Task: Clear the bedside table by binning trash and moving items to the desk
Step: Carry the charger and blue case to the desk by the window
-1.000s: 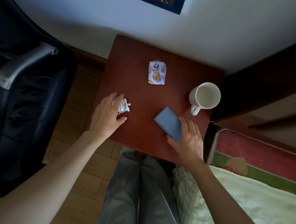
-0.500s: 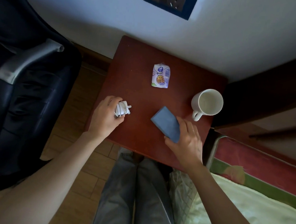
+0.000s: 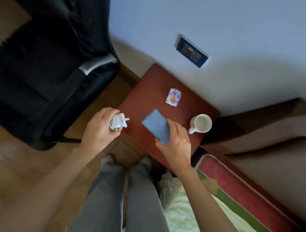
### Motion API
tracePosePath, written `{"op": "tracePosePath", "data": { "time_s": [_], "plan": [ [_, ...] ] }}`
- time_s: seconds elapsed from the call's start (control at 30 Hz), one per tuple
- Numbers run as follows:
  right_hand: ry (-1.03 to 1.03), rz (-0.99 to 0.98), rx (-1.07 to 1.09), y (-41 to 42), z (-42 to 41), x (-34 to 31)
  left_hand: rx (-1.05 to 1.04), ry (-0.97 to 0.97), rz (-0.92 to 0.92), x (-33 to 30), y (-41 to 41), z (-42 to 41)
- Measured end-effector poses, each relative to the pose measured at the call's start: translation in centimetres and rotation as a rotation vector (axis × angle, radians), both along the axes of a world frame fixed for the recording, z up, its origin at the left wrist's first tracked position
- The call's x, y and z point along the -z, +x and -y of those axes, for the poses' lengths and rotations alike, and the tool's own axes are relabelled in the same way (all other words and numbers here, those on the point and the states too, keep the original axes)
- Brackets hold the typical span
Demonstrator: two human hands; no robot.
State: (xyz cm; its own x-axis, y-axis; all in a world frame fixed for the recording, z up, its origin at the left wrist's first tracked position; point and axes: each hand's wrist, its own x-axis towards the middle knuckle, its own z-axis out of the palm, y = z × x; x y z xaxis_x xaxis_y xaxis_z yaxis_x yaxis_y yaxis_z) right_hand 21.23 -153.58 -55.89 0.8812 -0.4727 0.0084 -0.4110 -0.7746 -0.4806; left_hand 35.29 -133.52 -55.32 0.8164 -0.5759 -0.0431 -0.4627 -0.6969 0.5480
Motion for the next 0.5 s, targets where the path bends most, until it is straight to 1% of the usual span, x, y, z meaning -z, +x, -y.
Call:
{"op": "tracePosePath", "data": {
  "time_s": [0.1,0.27,0.5],
  "plan": [
    [-0.019,0.014,-0.056,0.3,-1.6,-3.2,-0.083,-0.002,0.015,-3.5,-1.7,-3.2],
    [-0.051,0.097,-0.177,0.8,-5.6,-8.0,-0.282,-0.100,0.060,-8.5,-4.8,-10.0],
    [-0.061,0.141,-0.420,1.8,-16.1,-12.3,-0.524,-0.147,0.119,-12.4,-10.1,-22.6]
  ]
}}
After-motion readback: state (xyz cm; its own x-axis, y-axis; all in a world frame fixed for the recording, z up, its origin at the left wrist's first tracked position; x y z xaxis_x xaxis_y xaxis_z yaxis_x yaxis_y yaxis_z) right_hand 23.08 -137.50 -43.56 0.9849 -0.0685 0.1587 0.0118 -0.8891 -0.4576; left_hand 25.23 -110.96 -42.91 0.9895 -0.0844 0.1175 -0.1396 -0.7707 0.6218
